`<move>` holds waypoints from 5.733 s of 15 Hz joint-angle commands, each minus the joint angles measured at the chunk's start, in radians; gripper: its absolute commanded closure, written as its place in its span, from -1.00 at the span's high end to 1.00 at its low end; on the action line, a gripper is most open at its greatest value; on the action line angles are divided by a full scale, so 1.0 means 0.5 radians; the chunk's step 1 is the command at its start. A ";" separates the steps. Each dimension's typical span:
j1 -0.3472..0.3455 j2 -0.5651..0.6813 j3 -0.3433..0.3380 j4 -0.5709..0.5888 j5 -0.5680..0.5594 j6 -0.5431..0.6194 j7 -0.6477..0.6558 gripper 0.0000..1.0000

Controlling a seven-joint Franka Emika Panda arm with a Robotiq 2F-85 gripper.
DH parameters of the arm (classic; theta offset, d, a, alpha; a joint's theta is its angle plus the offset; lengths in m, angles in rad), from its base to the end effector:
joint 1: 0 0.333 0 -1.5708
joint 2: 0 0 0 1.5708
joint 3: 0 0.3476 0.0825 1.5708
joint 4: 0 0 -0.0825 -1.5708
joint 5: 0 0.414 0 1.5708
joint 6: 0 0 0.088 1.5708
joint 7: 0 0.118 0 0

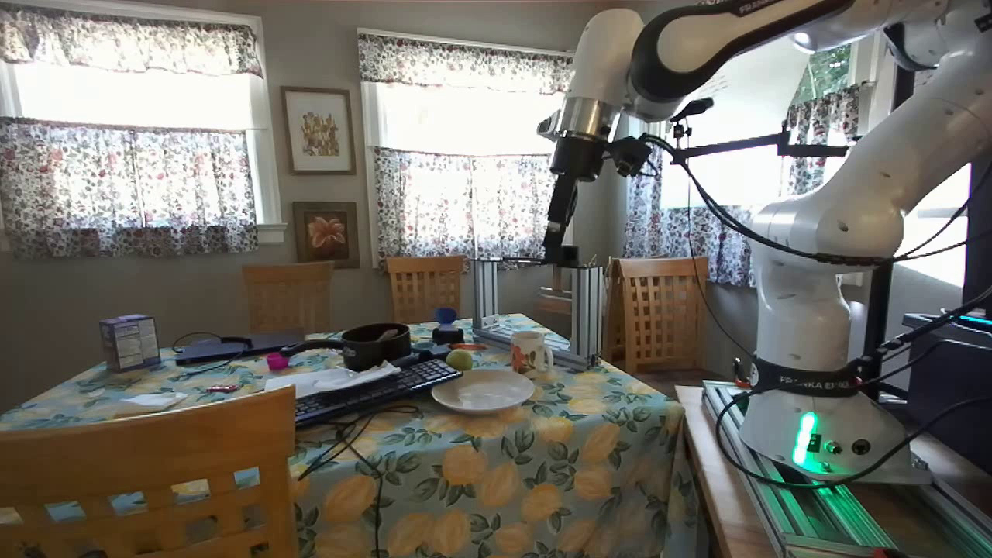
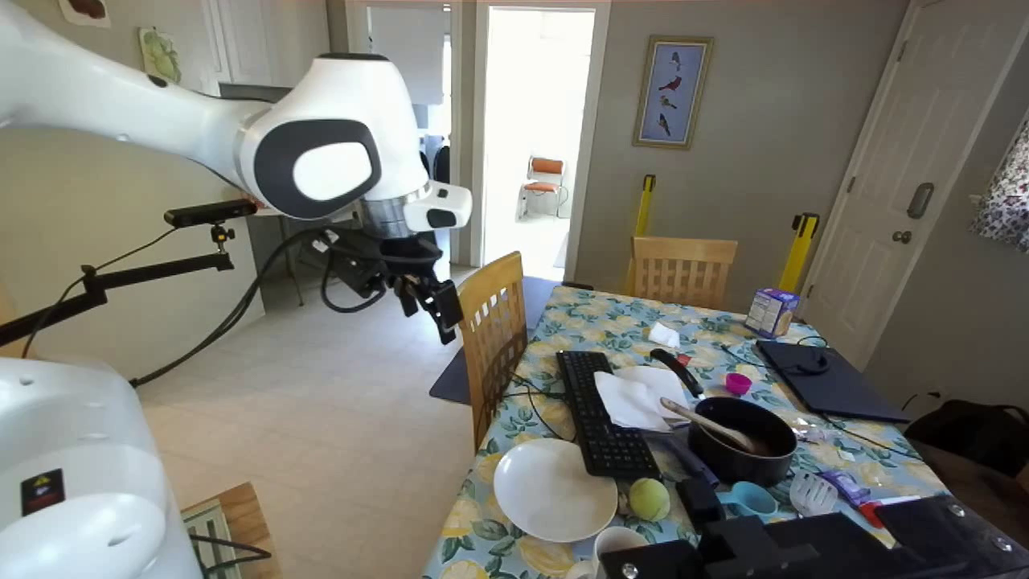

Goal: Pick up the computer keyboard and put it on top of the pot

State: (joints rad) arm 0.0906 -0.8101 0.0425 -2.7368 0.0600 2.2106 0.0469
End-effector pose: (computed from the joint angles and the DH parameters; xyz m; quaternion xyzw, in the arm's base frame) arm 0.3362 0.0475 0.4766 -0.9896 -0.0240 -0.1400 0.0229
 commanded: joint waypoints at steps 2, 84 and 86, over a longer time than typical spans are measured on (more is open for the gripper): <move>-0.051 0.611 -0.110 0.260 0.232 0.403 0.110 1.00; -0.544 2.784 -0.390 1.477 3.166 0.438 -2.137 1.00; -0.544 2.797 -0.380 1.491 3.183 0.430 -2.145 1.00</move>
State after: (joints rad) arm -0.1790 0.5566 -0.1546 -2.0242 1.6051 2.4321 -0.9913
